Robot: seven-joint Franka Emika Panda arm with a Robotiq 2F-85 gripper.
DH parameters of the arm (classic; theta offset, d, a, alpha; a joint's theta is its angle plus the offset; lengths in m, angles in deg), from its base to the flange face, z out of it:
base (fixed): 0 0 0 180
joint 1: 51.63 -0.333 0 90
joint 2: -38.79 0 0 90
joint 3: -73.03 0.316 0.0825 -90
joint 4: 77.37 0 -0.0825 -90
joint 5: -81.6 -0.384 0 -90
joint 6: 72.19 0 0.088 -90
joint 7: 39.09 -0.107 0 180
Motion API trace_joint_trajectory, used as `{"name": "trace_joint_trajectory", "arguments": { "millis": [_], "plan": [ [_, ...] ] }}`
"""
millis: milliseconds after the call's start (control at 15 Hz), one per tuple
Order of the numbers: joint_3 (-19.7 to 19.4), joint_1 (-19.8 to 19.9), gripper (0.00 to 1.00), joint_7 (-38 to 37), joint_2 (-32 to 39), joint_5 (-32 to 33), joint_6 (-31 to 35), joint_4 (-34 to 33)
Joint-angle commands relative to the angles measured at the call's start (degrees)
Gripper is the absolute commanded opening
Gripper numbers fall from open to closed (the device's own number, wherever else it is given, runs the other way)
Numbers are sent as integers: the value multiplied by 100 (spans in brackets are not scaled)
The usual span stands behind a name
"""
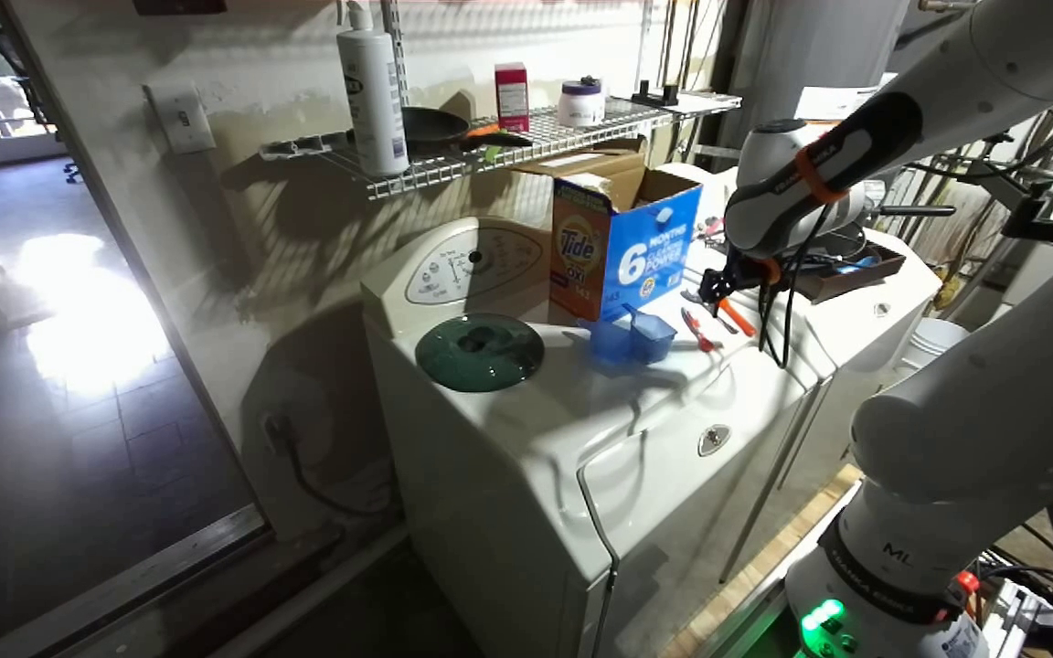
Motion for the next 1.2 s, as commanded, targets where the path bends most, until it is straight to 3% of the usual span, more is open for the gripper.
{"name": "trace_joint_trajectory", "arguments": {
  "millis": [0, 267, 600, 1133],
  "plan": [
    [-192, -23, 100, -86, 402, -317, 839, -19],
    [-276, -56, 100, 19, 801, -512, 1527, -119],
    [-295, -78, 100, -252, 1367, -236, 2411, -302],
    [-157, -146, 100, -398, 1918, -305, 2589, -691]
  ]
}}
